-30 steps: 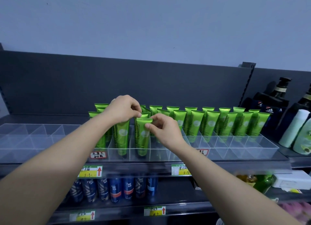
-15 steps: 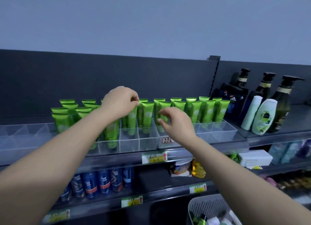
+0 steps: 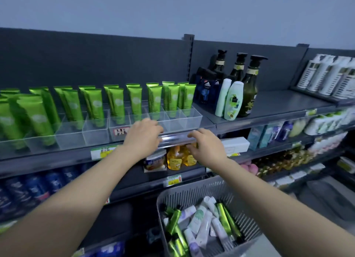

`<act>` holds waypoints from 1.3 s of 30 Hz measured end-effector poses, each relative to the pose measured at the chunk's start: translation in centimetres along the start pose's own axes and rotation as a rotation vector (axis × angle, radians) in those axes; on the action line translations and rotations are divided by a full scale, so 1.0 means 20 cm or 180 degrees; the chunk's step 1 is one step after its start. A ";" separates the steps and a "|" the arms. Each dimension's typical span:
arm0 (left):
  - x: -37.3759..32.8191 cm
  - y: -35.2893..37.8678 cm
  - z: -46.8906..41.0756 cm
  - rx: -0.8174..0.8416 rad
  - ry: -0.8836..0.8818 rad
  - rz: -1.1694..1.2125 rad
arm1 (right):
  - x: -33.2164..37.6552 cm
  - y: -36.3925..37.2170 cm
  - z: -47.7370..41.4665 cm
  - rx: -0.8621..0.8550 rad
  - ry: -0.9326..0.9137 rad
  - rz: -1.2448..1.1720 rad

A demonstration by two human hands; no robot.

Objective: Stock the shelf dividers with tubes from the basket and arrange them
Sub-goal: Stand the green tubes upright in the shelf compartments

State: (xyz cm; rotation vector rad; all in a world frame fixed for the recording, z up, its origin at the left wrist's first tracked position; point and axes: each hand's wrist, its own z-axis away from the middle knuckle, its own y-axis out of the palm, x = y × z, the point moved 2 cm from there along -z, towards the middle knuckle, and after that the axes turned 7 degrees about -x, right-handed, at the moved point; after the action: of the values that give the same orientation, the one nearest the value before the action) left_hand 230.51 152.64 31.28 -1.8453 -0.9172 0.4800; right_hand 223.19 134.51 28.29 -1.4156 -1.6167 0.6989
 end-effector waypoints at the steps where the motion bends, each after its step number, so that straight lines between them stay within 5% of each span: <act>1: -0.06 0.05 0.01 0.0062 0.0022 0.0012 | -0.06 0.00 0.04 0.0045 0.0027 0.0026; 12: -0.53 0.53 0.15 0.0736 0.0165 0.0215 | -0.59 0.16 0.45 0.0693 0.0510 0.0164; 25: -0.69 1.18 0.26 0.1786 0.0299 0.0363 | -0.99 0.58 0.74 0.1660 0.1101 0.0343; 39: -0.71 1.71 0.55 0.2955 -0.0956 0.0657 | -1.26 1.03 0.94 0.2718 0.1936 0.0033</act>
State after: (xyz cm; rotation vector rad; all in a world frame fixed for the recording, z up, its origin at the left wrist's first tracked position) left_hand 227.01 140.27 -5.17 -1.0218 -0.5337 1.1152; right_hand 216.85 116.54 -4.13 -0.8641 -0.6883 0.7403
